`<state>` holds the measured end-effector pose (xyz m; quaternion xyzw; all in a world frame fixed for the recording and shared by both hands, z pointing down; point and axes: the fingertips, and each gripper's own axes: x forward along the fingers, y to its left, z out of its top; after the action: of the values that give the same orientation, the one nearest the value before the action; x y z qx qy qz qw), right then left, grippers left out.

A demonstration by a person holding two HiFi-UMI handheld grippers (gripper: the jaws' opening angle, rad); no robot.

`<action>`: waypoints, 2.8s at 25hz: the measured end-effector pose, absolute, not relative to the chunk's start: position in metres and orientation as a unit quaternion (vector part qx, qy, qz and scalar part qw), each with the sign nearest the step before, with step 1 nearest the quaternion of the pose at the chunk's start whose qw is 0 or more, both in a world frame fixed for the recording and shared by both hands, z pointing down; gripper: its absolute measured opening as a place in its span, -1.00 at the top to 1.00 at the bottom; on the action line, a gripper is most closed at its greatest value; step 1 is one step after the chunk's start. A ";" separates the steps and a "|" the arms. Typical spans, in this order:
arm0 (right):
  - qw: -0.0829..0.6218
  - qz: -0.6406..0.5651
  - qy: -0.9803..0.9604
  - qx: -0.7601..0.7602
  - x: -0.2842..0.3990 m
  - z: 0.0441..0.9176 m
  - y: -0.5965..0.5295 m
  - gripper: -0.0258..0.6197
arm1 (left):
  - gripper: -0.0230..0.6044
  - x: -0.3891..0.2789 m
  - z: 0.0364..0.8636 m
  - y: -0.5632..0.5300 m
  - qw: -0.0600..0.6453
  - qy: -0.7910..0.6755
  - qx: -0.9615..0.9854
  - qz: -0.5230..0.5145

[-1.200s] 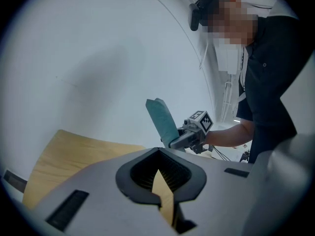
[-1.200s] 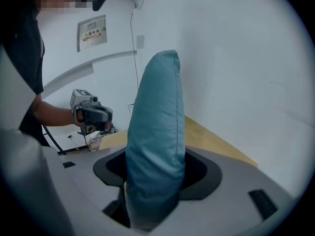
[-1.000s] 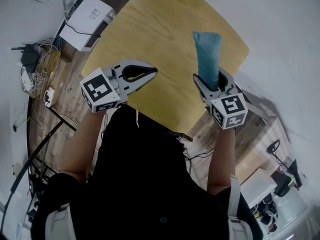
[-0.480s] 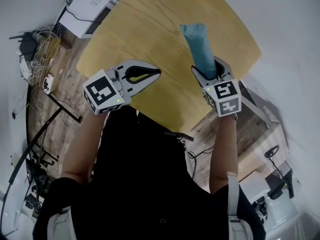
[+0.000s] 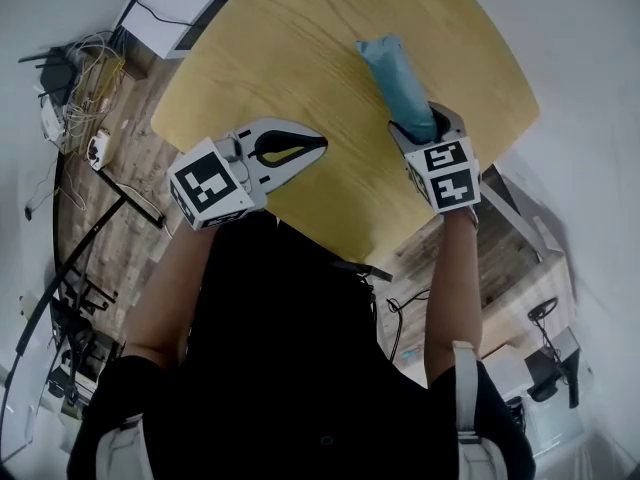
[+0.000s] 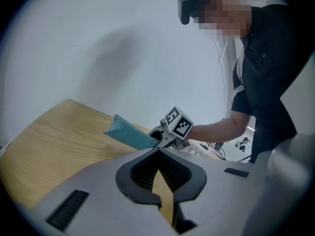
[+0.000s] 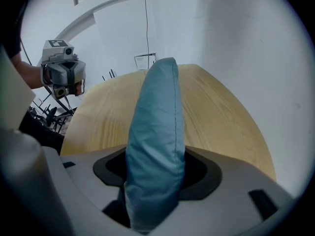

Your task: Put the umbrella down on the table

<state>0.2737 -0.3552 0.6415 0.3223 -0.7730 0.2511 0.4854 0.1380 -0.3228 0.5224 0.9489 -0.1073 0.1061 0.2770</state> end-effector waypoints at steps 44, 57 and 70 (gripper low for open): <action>0.153 0.127 -0.775 0.600 0.223 0.321 -0.185 0.83 | 0.91 0.053 0.303 -0.205 0.107 0.017 0.994 -0.004; 0.101 0.141 -0.761 0.626 0.213 0.337 -0.054 0.86 | 0.91 0.060 0.312 -0.106 0.111 0.092 0.989 0.012; 0.072 0.162 -0.771 0.612 0.202 0.358 0.109 0.86 | 0.91 0.068 0.328 0.058 0.118 0.123 0.984 0.050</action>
<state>0.2021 0.1088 0.3583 0.6121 -0.7706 0.1621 0.0719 0.0677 0.0582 0.3275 0.9842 0.1226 0.0496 0.1177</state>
